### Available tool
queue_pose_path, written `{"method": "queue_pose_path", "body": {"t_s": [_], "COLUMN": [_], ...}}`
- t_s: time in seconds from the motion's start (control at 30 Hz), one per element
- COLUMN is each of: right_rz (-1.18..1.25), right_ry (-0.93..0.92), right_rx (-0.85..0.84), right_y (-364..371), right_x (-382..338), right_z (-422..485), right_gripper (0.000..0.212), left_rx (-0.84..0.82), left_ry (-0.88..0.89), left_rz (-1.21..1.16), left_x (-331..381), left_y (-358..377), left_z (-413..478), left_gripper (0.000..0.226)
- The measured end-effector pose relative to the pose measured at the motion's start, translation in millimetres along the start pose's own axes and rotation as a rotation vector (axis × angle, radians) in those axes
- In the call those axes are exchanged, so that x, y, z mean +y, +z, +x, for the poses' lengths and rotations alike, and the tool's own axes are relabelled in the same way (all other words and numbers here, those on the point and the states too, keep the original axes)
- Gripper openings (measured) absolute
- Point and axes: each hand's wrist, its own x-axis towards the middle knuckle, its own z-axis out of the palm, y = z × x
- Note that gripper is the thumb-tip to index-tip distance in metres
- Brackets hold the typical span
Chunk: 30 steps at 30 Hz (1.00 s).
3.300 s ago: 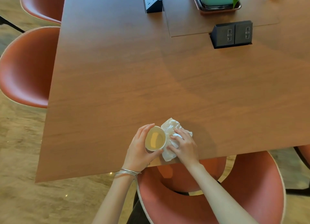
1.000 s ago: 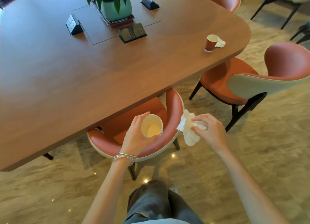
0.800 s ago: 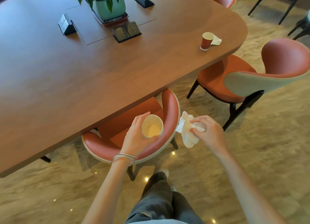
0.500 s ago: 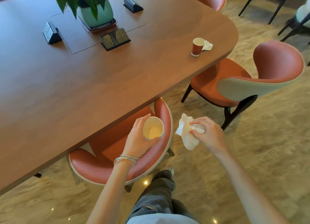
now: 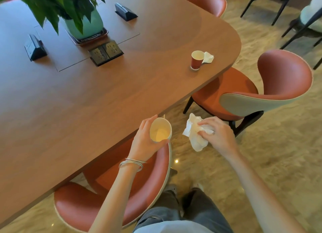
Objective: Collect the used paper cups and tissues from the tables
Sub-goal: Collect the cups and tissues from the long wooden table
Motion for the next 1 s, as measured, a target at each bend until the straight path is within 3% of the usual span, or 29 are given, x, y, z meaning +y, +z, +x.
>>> {"method": "queue_pose_path", "body": {"t_s": [0.37, 0.67, 1.0], "right_rz": [0.016, 0.012, 0.011], "right_ry": [-0.103, -0.156, -0.141], "right_rx": [-0.136, -0.133, -0.153], "right_y": [-43, -114, -130], "right_x": [53, 105, 152], "right_z": [81, 150, 192], "right_gripper": [0.021, 0.02, 0.019], "left_rx": [0.078, 0.146, 0.101], "left_ry": [-0.108, -0.117, -0.125], "left_rz": [0.003, -0.019, 0.003], "left_x": [36, 94, 113], "left_y": [60, 125, 160], "left_z": [55, 110, 159], "left_gripper": [0.084, 0.083, 0.083]}}
